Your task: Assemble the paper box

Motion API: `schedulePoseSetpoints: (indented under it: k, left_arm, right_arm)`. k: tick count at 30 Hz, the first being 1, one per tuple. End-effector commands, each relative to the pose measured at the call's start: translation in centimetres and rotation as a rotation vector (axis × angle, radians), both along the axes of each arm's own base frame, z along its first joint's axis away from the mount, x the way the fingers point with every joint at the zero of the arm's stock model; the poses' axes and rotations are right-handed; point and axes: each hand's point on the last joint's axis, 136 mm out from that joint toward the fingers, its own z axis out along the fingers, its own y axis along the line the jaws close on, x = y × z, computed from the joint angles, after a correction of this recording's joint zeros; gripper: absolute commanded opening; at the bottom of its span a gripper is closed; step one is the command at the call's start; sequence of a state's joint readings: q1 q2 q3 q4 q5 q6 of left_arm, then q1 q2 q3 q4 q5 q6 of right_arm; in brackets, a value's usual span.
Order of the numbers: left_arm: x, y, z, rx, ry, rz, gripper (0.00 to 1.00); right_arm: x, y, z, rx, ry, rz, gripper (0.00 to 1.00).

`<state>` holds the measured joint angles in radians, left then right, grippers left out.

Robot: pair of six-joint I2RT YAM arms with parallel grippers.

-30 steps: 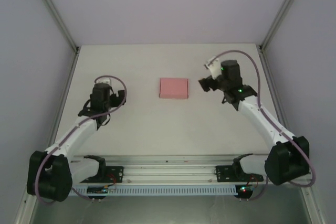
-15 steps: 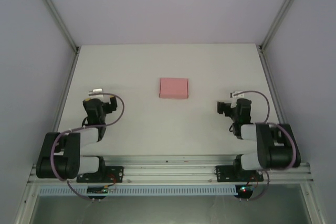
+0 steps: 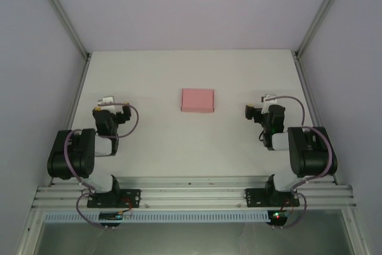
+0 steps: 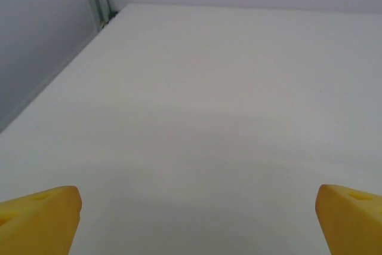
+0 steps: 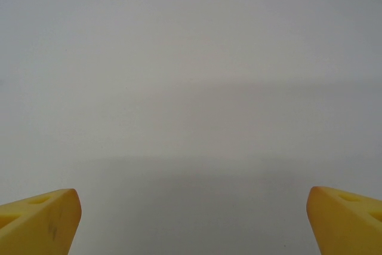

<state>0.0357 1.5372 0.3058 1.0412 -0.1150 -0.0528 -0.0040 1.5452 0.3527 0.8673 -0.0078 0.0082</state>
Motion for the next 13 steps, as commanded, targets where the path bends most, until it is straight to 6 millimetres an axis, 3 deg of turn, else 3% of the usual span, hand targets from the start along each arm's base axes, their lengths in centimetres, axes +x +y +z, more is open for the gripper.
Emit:
schedulePoseSetpoints:
  k: [1,13]
  left_arm:
    - [0.41,-0.25,-0.15,-0.014,0.022,-0.019,1.00]
    - [0.49,-0.33,-0.19,-0.010,0.028,-0.021,1.00]
  right_arm:
    - [0.60,0.29,0.54,0.013,-0.014,0.013,0.99]
    - [0.61,0.23,0.58,0.014,-0.012,0.012,0.99]
